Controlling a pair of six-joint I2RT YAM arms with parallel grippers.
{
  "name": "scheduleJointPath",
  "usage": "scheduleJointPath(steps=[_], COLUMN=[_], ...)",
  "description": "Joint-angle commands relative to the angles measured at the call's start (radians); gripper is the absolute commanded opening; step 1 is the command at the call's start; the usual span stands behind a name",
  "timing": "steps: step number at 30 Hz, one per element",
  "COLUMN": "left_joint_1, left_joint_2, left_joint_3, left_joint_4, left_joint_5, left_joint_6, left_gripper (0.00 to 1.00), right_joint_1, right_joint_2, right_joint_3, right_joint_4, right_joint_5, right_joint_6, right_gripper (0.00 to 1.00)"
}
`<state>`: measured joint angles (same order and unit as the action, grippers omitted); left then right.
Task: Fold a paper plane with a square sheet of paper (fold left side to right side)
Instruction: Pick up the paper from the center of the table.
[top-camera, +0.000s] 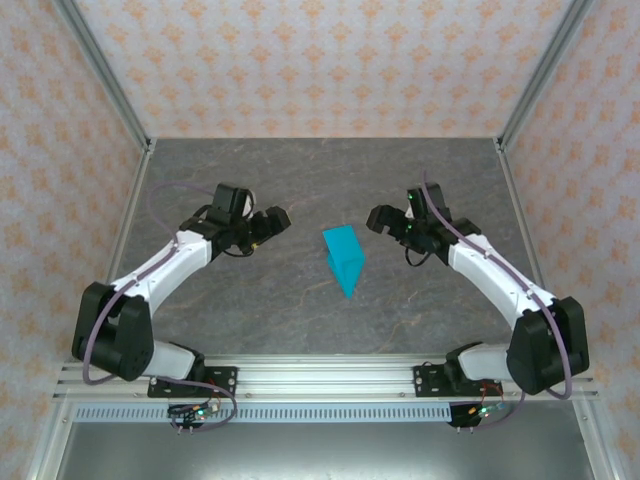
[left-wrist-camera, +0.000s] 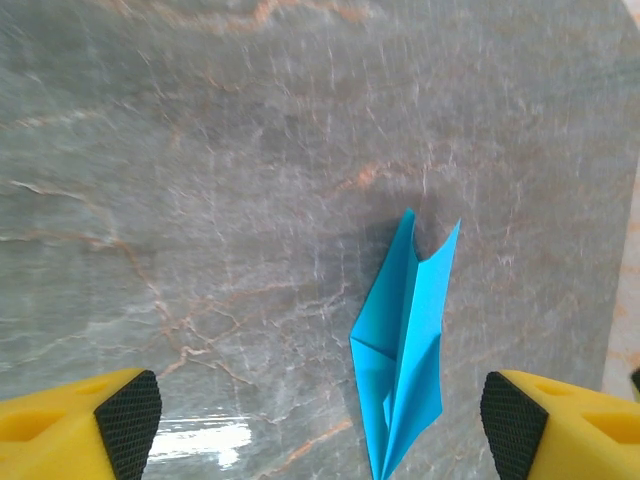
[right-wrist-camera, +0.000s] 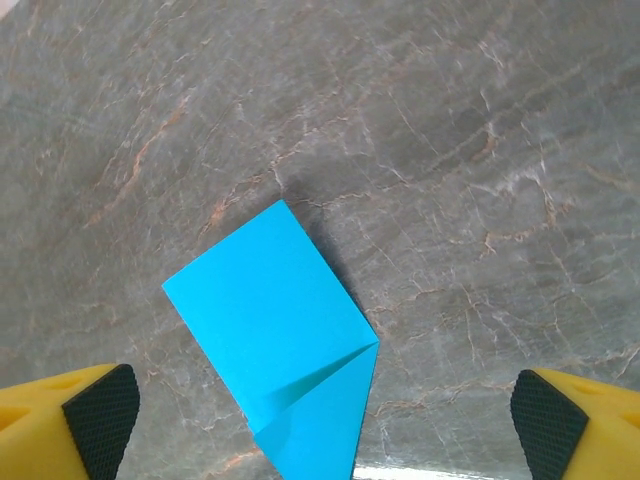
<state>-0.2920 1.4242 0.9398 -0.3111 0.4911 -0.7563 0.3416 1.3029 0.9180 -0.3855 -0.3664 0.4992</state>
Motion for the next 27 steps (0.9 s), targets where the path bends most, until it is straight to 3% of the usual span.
scheduleJointPath(steps=[1,17,23,27], left_joint_1=[-0.041,-0.131,-0.140,-0.140], left_joint_2=[0.058,0.407,0.534,0.579], left_joint_3=[0.020,0.177,0.250,0.279], left_joint_4=[0.069,0.232,0.288,0.304], left_joint_5=[0.081,0.205,0.264,0.285], left_joint_6=[-0.017,-0.064,-0.082,-0.087], left_gripper=[0.84,0.74,0.63,0.50], right_joint_1=[-0.020,-0.024,-0.023,-0.024], right_joint_2=[-0.031,-0.056,-0.051,-0.030], right_joint_3=[-0.036,-0.053,-0.051,-0.032], right_joint_4=[0.121,0.090,0.080,0.047], right_joint_5=[-0.080,-0.082,-0.119,-0.169], right_joint_6=[0.082,0.053,0.005,-0.056], right_gripper=[0.98,0.97,0.96,0.94])
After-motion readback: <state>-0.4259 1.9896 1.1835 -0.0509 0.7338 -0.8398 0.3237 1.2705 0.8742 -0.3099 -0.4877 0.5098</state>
